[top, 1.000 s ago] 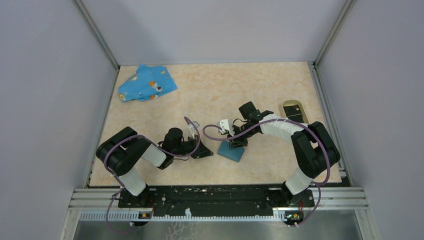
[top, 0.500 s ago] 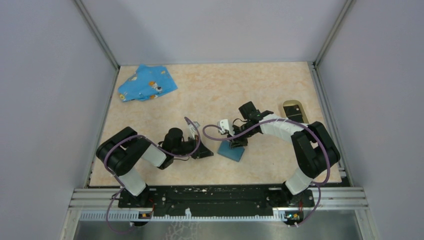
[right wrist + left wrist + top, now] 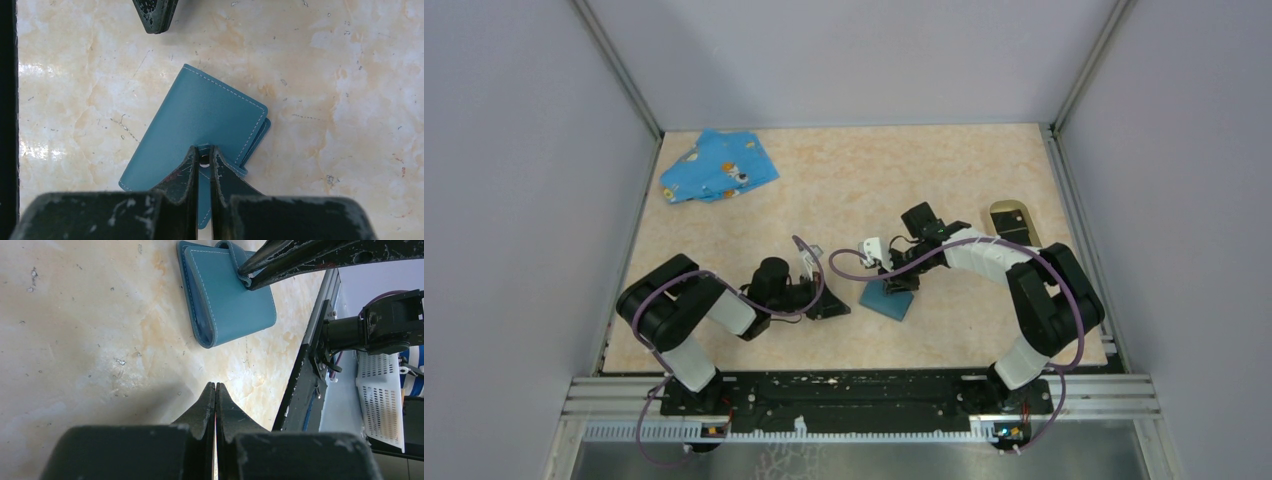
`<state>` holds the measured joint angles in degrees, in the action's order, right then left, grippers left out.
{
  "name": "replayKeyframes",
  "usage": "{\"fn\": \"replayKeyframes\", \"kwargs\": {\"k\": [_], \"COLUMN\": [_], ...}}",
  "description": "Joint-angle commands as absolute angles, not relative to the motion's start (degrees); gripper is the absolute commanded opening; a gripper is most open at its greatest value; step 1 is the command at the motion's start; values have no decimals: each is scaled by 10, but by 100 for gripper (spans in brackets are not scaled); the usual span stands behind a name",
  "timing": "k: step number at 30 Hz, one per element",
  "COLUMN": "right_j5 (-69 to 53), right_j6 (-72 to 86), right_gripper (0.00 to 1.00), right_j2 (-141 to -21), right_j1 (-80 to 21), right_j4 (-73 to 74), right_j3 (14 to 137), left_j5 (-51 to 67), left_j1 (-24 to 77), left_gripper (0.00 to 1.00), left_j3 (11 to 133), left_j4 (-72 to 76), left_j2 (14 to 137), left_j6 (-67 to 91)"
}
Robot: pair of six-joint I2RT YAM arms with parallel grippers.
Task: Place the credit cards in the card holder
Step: Open the card holder at the center of the board.
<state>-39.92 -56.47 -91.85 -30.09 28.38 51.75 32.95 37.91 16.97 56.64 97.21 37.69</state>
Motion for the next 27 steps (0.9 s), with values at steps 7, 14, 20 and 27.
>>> {"fn": "replayKeyframes", "kwargs": {"k": [7,14,20,27], "right_j5": [-405,-398,-373,-399], "right_j6": [-566,-565,-553,-564], "right_gripper": [4,5,7,21], "right_j2": [-898,-898,-896,-872], "right_j1": [-299,-300,-301,-302], "right_j4": [268,264,249,253], "right_j3": [514,512,508,505], "left_j5": [343,345,344,339], "left_j1": [385,385,386,386], "left_gripper": [0,0,0,0], "left_j3": [165,166,166,167], "left_j4": [596,600,605,606], "left_j2": [976,981,986,989], "left_j6": [377,378,381,385]}}
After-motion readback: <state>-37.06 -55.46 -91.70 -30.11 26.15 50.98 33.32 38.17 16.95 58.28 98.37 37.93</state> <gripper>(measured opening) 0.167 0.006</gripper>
